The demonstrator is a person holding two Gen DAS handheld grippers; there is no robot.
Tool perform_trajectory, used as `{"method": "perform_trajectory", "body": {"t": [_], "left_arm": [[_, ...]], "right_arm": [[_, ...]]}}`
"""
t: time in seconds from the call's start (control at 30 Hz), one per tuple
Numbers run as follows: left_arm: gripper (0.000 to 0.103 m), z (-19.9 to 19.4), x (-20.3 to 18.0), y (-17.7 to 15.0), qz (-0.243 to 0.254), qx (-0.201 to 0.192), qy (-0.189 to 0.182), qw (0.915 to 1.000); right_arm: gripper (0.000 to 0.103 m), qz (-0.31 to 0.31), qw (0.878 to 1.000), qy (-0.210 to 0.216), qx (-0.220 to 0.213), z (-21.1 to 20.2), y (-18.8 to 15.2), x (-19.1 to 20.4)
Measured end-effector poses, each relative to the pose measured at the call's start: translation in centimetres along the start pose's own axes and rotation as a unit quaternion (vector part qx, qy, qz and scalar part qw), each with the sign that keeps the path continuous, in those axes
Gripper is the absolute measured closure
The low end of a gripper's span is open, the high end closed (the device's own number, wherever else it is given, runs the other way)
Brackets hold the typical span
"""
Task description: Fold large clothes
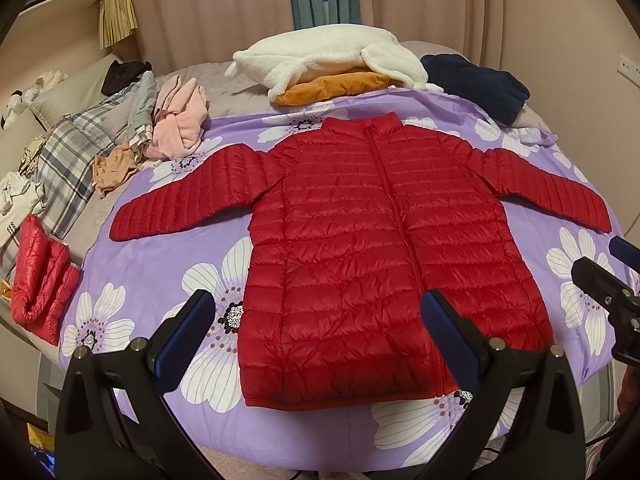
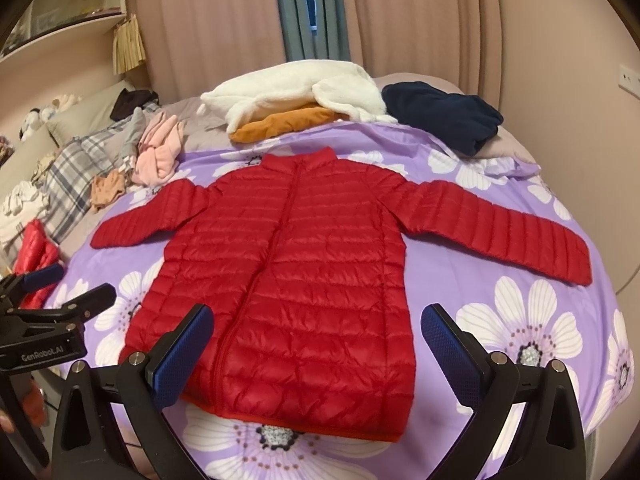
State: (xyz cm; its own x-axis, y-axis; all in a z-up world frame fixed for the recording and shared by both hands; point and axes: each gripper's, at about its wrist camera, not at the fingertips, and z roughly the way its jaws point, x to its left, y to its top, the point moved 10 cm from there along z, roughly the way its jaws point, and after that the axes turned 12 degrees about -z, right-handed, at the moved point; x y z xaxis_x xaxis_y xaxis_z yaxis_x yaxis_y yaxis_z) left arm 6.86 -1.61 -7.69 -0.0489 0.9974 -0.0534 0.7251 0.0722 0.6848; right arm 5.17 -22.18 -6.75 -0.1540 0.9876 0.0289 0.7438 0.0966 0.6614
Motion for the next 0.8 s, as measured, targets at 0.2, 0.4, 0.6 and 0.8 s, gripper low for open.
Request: {"method": "perform_trajectory", "body": {"t": [0.2,0.4,0.6,0.8], "left_arm": [[0.000,0.2,-0.1,-0.1,0.007,0.002,0.008,0.9999],[0.000,1.4,-0.5,-0.6,0.008,0.025,0.005,0.9996],[0.000,5.0,0.6,-2.1,-0.014,0.090,-0.003,0.9958],[0.000,7.4,-0.7,-3.4,-0.076,0.134,-0.077,0.9850]], "right_arm": [[0.001,0.005,1.000,0.001,-0.002,0.0,-0.3,-0.2],[0.001,0.023,0.999,0.022,-0.010,0.3,-0.4,-0.7],[0.001,0.129,0.984,0.122,-0.003,2.8,-2.2,-2.7],[0.001,0.268,0.952,0.148,0.023,5.1,-5.8,-8.1]]}}
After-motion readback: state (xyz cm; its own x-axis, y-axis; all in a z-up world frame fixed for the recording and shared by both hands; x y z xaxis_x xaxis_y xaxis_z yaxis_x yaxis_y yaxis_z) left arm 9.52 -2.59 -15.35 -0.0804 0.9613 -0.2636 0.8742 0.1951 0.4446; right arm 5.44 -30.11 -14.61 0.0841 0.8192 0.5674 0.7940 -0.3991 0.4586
